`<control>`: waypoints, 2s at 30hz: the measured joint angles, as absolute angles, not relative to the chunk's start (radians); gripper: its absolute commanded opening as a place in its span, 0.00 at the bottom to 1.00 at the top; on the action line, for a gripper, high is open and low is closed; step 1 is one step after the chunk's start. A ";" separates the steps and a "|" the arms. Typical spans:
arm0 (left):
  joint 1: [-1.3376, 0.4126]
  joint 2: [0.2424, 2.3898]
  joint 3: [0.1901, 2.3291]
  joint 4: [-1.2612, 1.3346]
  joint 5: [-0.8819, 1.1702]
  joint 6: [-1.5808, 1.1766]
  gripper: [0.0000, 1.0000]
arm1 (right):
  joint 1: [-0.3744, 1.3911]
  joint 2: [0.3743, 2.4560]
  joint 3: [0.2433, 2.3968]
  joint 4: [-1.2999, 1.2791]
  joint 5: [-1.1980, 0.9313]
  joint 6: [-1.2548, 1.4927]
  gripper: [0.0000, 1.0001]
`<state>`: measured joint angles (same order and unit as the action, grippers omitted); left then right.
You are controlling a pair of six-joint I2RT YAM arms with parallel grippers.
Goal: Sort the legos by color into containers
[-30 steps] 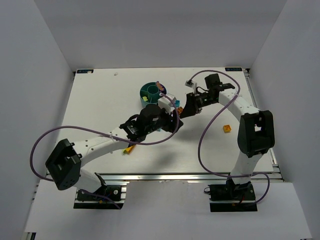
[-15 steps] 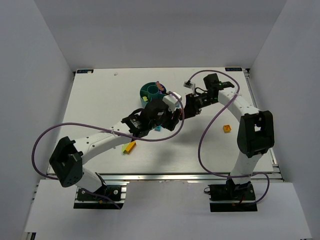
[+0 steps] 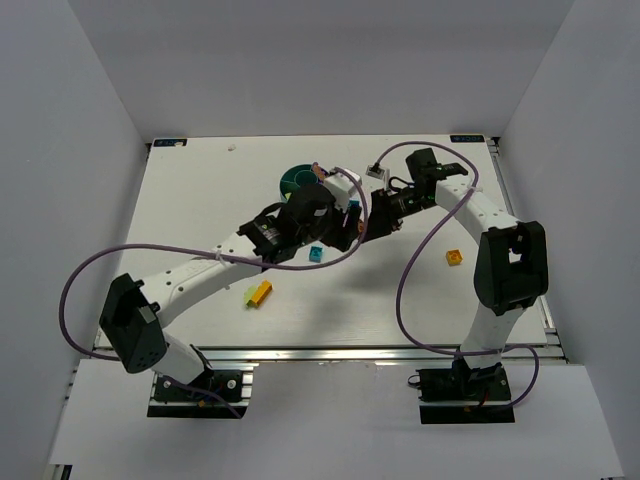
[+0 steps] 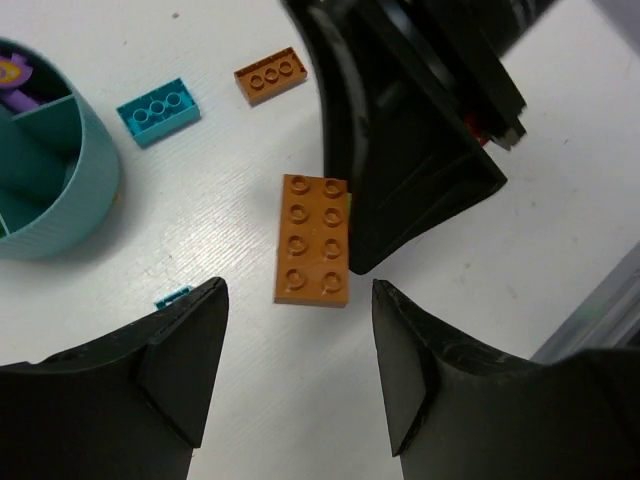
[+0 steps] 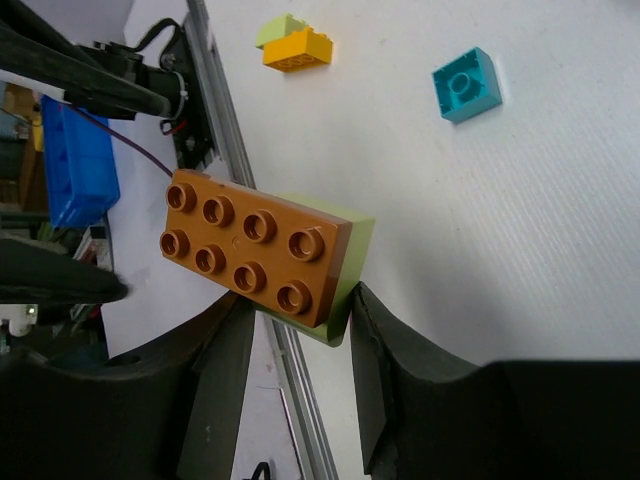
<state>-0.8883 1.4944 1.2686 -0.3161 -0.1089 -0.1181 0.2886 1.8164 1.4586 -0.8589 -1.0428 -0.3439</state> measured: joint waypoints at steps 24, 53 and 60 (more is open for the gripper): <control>-0.599 1.354 0.763 0.353 0.237 -1.254 0.70 | 0.295 1.502 1.179 -0.288 -0.811 -0.334 0.00; -0.605 1.422 0.754 0.577 0.302 -1.245 0.42 | 0.376 1.525 1.179 -0.197 -0.887 -0.128 0.00; -0.605 1.437 0.755 0.589 0.330 -1.246 0.03 | 0.382 1.547 1.179 -0.180 -0.885 -0.097 0.00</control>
<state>-0.6048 1.4368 0.7551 0.5888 0.3302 -1.2461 0.3824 1.5475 1.1793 -0.1802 -0.8848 -0.0967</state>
